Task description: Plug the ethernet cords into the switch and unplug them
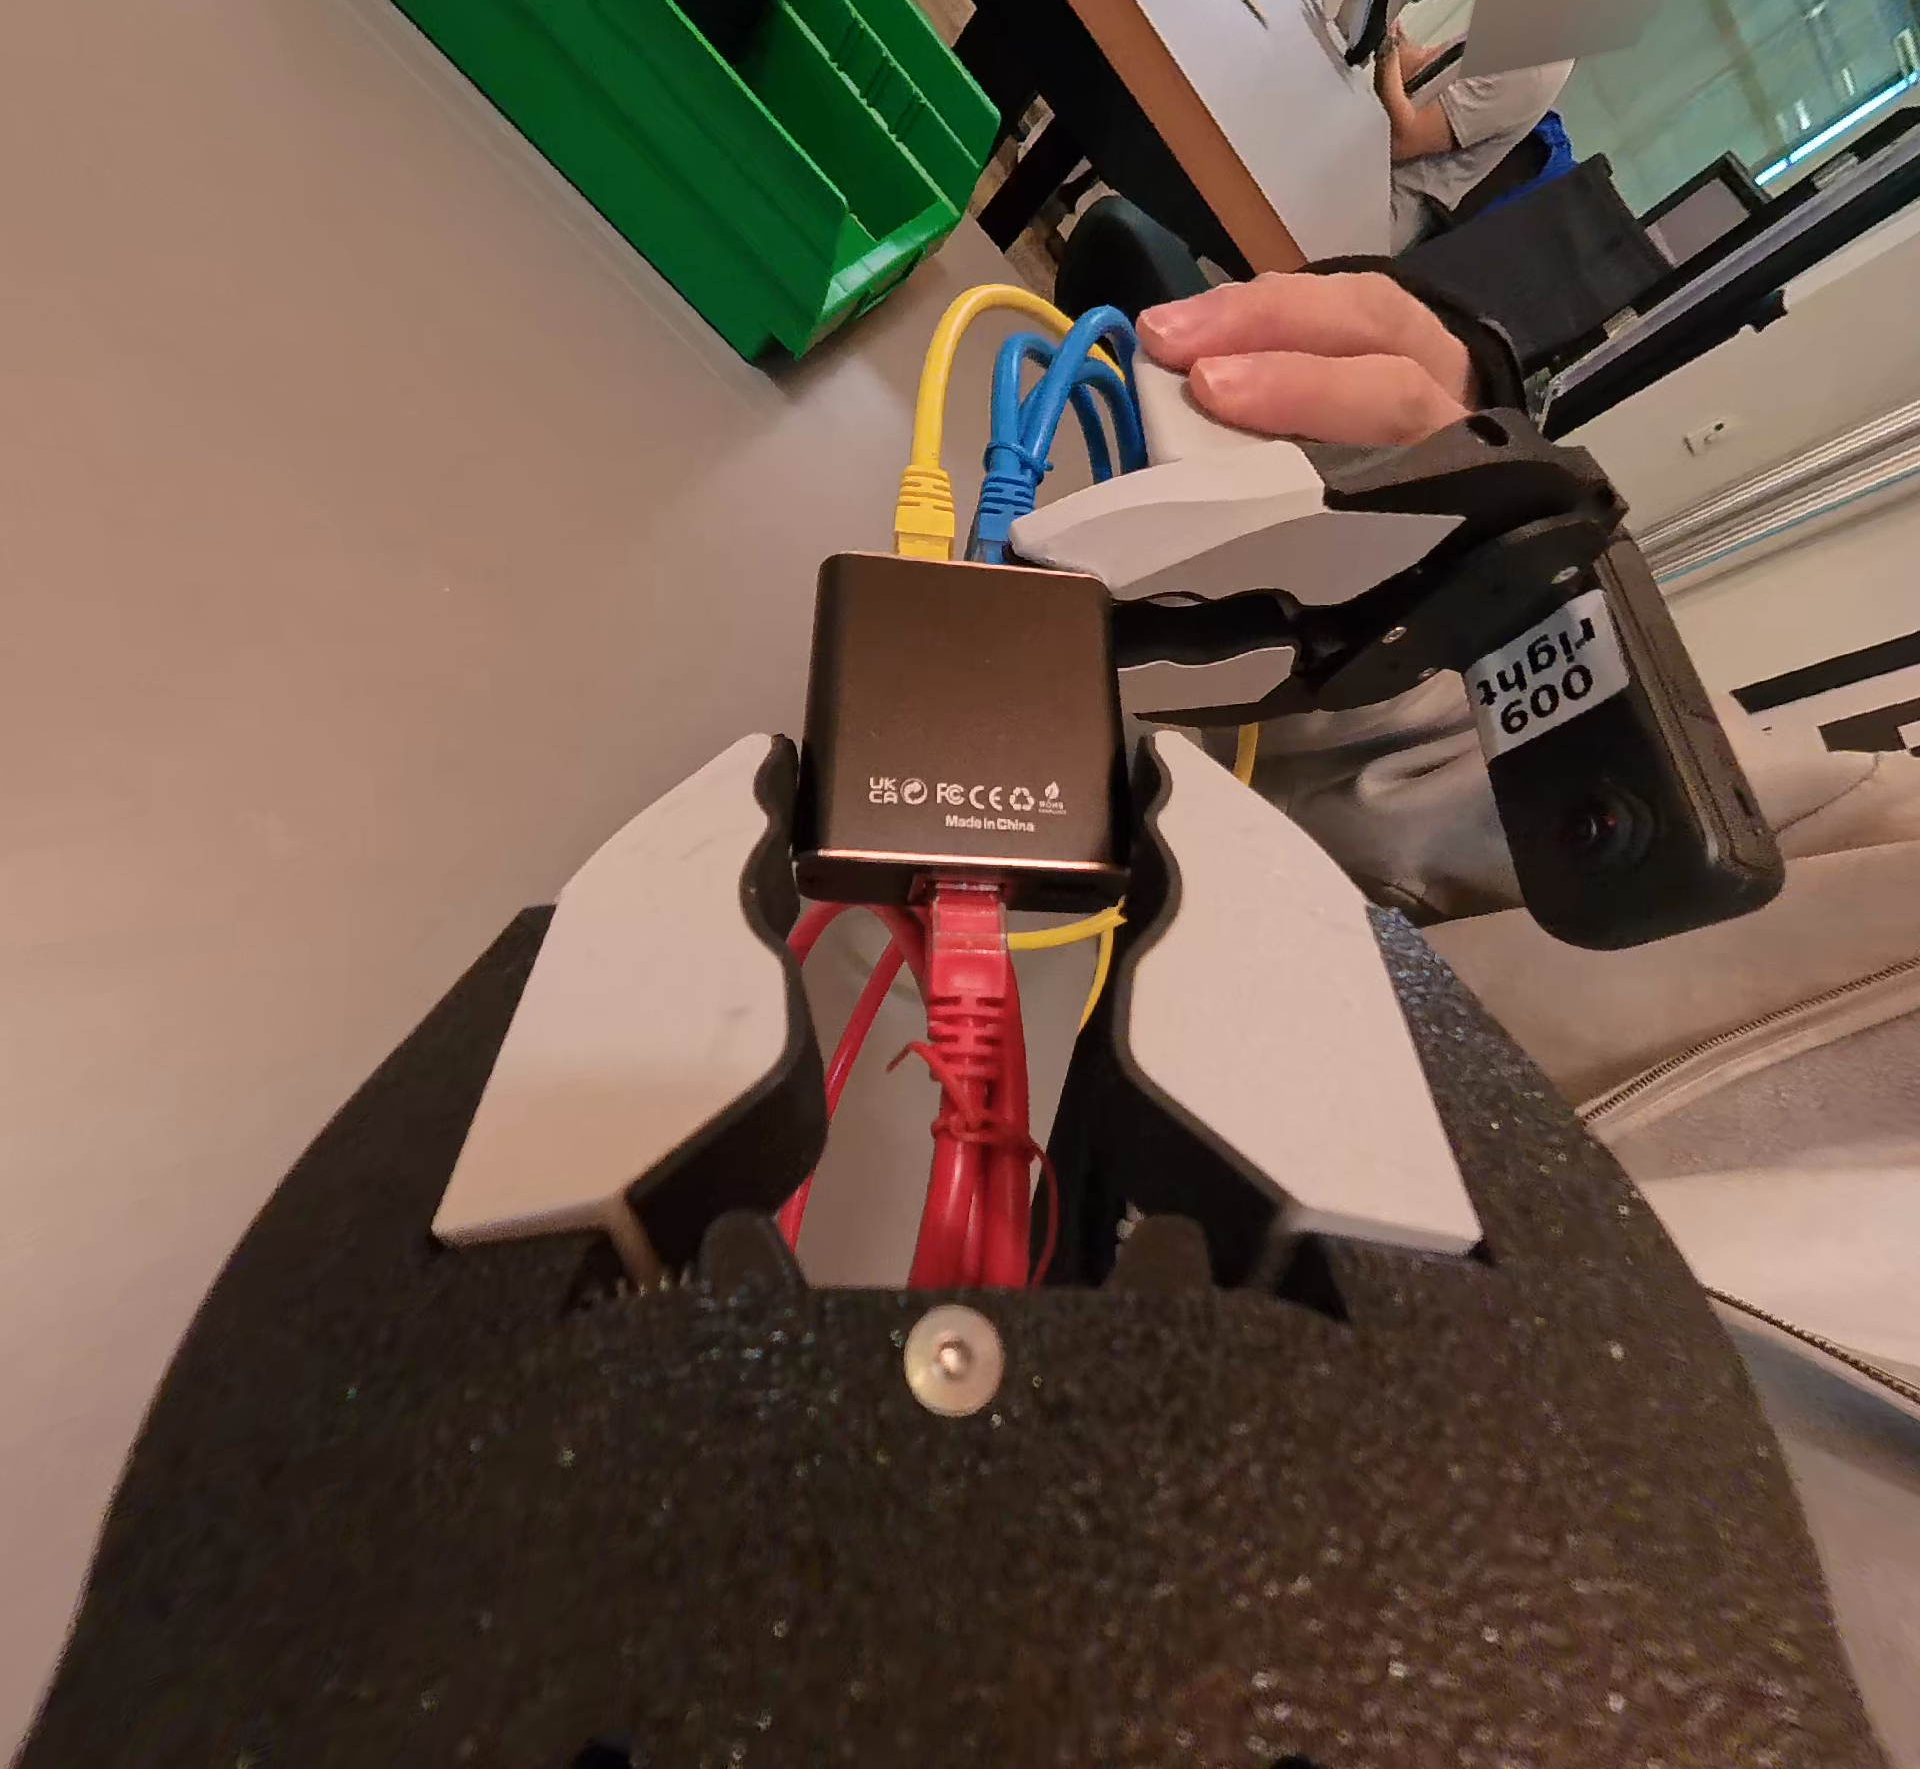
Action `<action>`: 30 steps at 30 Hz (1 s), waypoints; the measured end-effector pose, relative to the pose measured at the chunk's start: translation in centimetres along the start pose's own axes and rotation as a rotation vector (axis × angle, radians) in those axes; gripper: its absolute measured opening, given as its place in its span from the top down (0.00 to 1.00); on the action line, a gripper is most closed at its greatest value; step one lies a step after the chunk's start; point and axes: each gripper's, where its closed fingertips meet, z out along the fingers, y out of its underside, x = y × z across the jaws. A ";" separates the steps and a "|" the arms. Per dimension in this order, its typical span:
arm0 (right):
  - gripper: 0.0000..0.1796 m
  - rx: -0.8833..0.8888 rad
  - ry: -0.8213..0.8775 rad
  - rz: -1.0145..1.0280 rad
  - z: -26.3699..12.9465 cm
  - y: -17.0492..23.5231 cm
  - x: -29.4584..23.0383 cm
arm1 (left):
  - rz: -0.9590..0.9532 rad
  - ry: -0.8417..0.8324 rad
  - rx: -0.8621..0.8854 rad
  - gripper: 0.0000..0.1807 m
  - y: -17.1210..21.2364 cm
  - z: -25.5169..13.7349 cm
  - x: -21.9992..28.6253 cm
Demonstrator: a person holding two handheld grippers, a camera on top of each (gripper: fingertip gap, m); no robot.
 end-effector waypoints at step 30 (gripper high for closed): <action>0.93 -0.038 -0.146 -0.006 0.9 0.4 -1.5 | -0.053 0.028 -0.031 0.67 0.8 0.4 -1.4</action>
